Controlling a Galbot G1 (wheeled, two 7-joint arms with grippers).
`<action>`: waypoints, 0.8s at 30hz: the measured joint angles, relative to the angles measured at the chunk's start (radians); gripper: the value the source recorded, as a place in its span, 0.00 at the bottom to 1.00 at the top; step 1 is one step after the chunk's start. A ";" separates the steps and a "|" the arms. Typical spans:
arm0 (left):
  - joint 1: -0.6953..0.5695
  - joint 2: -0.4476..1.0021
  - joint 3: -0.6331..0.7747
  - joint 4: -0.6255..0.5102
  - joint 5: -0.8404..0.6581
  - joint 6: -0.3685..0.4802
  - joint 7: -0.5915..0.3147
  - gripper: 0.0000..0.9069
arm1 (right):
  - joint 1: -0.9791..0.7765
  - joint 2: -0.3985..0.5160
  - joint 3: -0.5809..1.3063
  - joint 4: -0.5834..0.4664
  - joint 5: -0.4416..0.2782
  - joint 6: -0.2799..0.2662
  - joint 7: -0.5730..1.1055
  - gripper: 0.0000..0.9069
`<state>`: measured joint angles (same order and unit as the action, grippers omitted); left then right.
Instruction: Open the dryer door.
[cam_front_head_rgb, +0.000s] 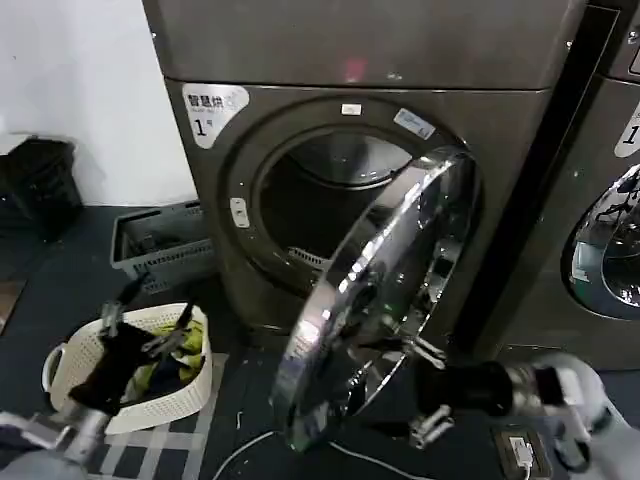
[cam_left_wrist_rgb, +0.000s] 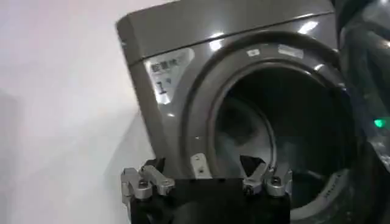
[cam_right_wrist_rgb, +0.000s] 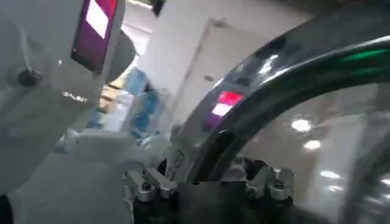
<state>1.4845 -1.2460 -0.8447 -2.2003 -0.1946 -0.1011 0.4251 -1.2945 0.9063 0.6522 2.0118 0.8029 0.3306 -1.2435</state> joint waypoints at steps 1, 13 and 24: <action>-0.010 0.010 0.020 0.005 0.004 -0.001 0.002 1.00 | -0.038 0.015 0.044 0.009 0.004 0.011 0.003 1.00; -0.162 0.100 0.328 0.088 0.046 -0.015 0.032 1.00 | -0.423 0.225 0.551 0.043 -0.030 0.198 0.301 1.00; -0.330 0.105 0.584 0.168 0.059 -0.016 0.038 1.00 | -0.465 0.397 0.899 -0.021 -0.410 -0.031 0.993 1.00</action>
<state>1.1543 -1.1410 -0.2612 -2.0320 -0.1359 -0.1172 0.4635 -1.7600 1.3035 1.5508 1.9912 0.3932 0.2996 -0.2507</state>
